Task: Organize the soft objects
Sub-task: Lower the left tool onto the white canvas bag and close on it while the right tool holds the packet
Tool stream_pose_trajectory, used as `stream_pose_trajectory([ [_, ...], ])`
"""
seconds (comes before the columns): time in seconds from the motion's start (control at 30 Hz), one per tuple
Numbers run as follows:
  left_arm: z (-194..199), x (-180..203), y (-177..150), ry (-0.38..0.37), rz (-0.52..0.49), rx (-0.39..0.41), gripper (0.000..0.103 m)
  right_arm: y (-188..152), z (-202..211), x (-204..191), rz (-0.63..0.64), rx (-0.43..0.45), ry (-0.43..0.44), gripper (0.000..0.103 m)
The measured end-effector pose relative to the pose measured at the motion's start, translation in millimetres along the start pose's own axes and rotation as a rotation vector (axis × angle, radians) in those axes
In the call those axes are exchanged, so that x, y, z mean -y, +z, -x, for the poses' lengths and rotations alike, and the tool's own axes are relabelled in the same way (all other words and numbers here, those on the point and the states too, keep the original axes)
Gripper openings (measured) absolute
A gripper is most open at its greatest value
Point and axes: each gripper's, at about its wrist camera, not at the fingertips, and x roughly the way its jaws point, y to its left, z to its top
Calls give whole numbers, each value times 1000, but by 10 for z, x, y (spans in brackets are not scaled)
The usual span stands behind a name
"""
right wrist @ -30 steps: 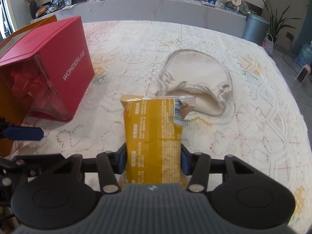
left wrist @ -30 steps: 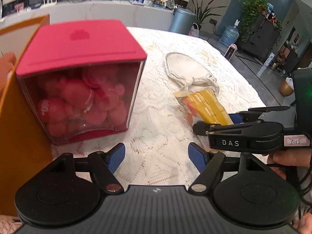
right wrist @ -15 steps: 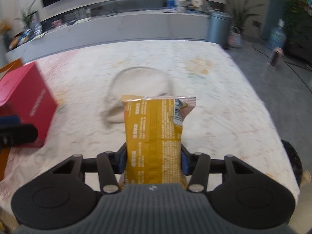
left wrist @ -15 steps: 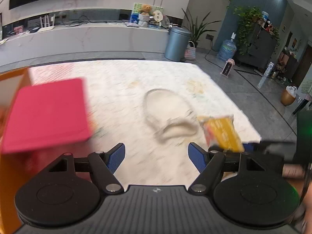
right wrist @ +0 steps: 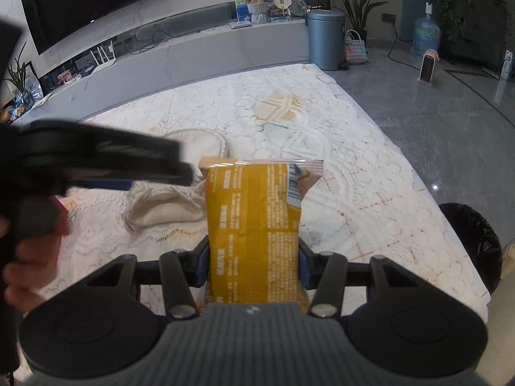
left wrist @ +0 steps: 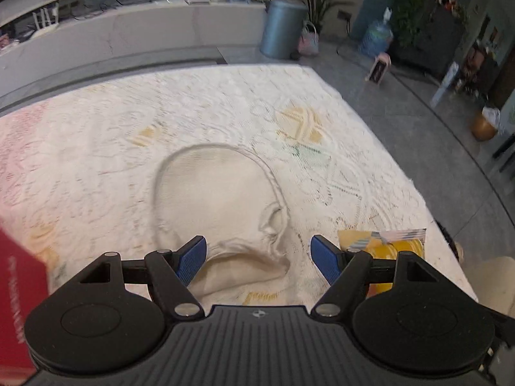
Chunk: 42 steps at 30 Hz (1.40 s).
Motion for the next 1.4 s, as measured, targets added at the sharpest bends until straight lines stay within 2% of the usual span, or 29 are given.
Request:
stream_pose_trajectory([
  [0.23, -298, 103, 92, 50, -40, -51, 87, -1, -6, 80, -25, 2, -15, 51],
  [0.3, -368, 117, 82, 94, -62, -64, 87, -9, 12, 112, -32, 6, -16, 51],
  [0.37, -373, 78, 84, 162, -61, -39, 87, -9, 24, 146, -42, 10, -15, 49],
  [0.4, -349, 36, 89, 171, -52, -24, 87, -10, 29, 164, -50, 11, -13, 49],
  [0.43, -343, -3, 100, 166, -44, -23, 88, -10, 32, 179, -55, 13, -10, 47],
  [0.47, -352, -37, 113, 158, -41, -34, 89, -9, 39, 195, -60, 21, -6, 40],
  [0.5, -375, -62, 119, 154, -39, -47, 90, -1, 46, 206, -65, 26, 0, 38],
  [0.63, -456, -106, 79, 132, -36, -70, 93, -7, 25, 199, -73, 19, 39, 38],
  [0.7, -474, -87, 57, 134, -51, -59, 95, -15, -36, 157, -43, -10, 22, 38],
  [0.73, -485, -76, 50, 134, -63, -56, 97, -16, -64, 139, -29, -18, 8, 41],
  [0.77, -495, -69, 43, 135, -76, -54, 98, -14, -91, 137, -34, -19, 8, 55],
  [0.8, -499, -57, 39, 135, -89, -51, 100, -13, -119, 148, -52, -20, 8, 75],
  [0.87, -507, -70, 20, 130, -104, -30, 102, -17, -214, 166, -69, -56, -25, 91],
  [0.97, -514, -104, -38, 131, -120, 23, 103, -62, -411, 186, -55, -136, -59, 93],
  [1.13, -491, -117, -116, 126, -139, 72, 103, -36, -490, 77, -12, -128, -26, 92],
  [1.17, -479, -126, -121, 127, -133, 76, 103, -38, -506, 37, 12, -129, -47, 88],
  [1.2, -462, -139, -120, 122, -124, 77, 95, -44, -508, -7, 49, -124, -82, 73],
  [1.23, -446, -147, -116, 118, -115, 74, 89, -49, -497, -47, 93, -112, -116, 63],
  [1.27, -435, -157, -115, 114, -112, 76, 85, -46, -472, -49, 106, -100, -110, 57],
  [1.3, -416, -169, -120, 108, -107, 82, 75, -43, -466, -23, 92, -102, -86, 57],
  [1.33, -390, -181, -126, 97, -106, 87, 59, -47, -461, -1, 85, -97, -78, 57],
  [1.37, -360, -193, -130, 81, -108, 93, 49, -48, -452, 6, 85, -95, -76, 57],
  [1.4, -331, -203, -137, 67, -109, 96, 32, -47, -449, 5, 87, -95, -76, 57],
])
